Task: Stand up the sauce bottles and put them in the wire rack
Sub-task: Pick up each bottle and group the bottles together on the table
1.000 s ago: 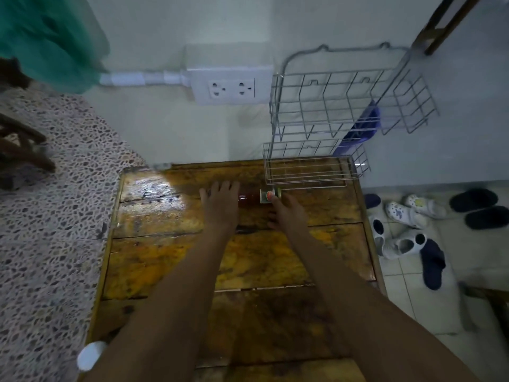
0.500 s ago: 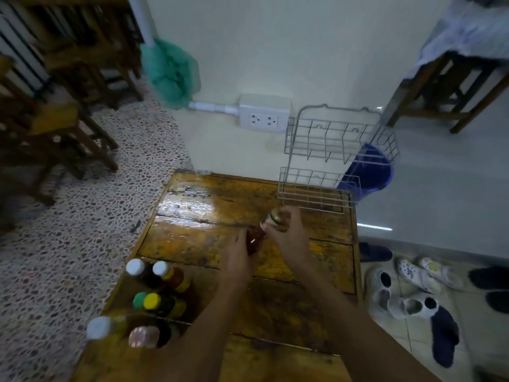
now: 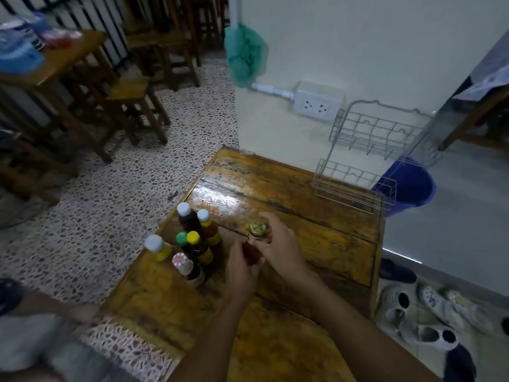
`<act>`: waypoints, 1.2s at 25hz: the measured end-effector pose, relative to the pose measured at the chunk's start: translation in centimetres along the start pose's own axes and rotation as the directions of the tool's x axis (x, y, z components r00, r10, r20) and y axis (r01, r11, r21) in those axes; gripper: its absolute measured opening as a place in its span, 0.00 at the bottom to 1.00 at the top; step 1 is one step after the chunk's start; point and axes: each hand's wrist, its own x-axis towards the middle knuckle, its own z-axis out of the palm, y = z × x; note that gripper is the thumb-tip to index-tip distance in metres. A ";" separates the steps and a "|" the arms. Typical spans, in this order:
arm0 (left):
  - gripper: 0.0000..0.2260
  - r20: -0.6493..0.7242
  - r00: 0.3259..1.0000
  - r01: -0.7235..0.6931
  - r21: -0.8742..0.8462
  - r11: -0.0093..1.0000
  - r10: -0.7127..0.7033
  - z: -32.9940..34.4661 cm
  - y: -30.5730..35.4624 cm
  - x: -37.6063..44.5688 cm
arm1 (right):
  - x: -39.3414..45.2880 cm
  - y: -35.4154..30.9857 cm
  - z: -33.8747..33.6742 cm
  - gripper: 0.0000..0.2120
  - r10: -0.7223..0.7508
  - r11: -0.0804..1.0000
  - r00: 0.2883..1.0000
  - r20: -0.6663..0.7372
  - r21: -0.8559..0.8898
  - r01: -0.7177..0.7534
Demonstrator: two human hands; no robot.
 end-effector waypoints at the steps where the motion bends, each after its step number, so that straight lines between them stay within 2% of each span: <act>1: 0.18 -0.011 1.000 0.001 -0.024 1.000 -0.002 0.0 -0.3 0.0 | 0.1 -0.2 0.4 0.29 -0.020 0.999 1.000 0.022 -0.027 0.020; 4: 0.16 -0.023 1.000 -0.010 -0.086 0.996 0.008 -0.3 -0.7 0.1 | 0.0 -0.4 1.1 0.32 -0.103 0.990 0.991 0.089 -0.091 0.111; 6: 0.19 -0.002 1.000 -0.023 -0.115 0.993 0.023 -0.5 -1.4 0.2 | -0.2 -0.4 1.1 0.33 -0.162 0.976 0.976 0.146 -0.121 0.180; 12: 0.29 0.238 0.971 -0.002 -0.070 0.998 0.018 -1.9 -3.8 2.3 | -0.5 0.2 0.4 0.26 -0.192 0.942 0.938 0.288 -0.213 0.258; 14: 0.28 0.315 0.949 -0.008 -0.081 0.997 0.034 -2.4 -4.1 3.2 | -0.1 -0.3 0.3 0.24 -0.222 0.914 0.924 0.310 -0.265 0.308; 17: 0.17 0.437 0.897 -0.059 -0.046 0.997 0.073 -2.8 -3.2 4.5 | 1.1 -0.9 0.5 0.20 -0.247 0.778 0.897 0.366 -0.477 0.409; 21: 0.18 0.505 0.852 -0.102 -0.095 0.990 0.136 -2.8 -2.2 5.5 | 3.4 -0.9 -0.9 0.17 -0.422 0.552 0.832 0.361 -0.625 0.552; 24: 0.21 0.481 0.870 -0.124 -0.005 0.992 0.111 -3.2 -0.3 6.0 | 4.2 -0.8 -4.3 0.20 -0.418 0.540 0.864 0.280 -0.688 0.484; 26: 0.20 0.485 0.865 -0.177 0.056 0.983 0.128 -3.4 1.7 6.2 | 3.8 -0.5 -6.2 0.24 -0.369 0.594 0.915 0.162 -0.717 0.366; 30: 0.21 0.487 0.849 -0.300 0.130 0.945 0.202 -3.2 4.6 5.3 | 2.0 0.1 -8.0 0.19 -0.202 0.731 0.979 -0.018 -0.668 0.138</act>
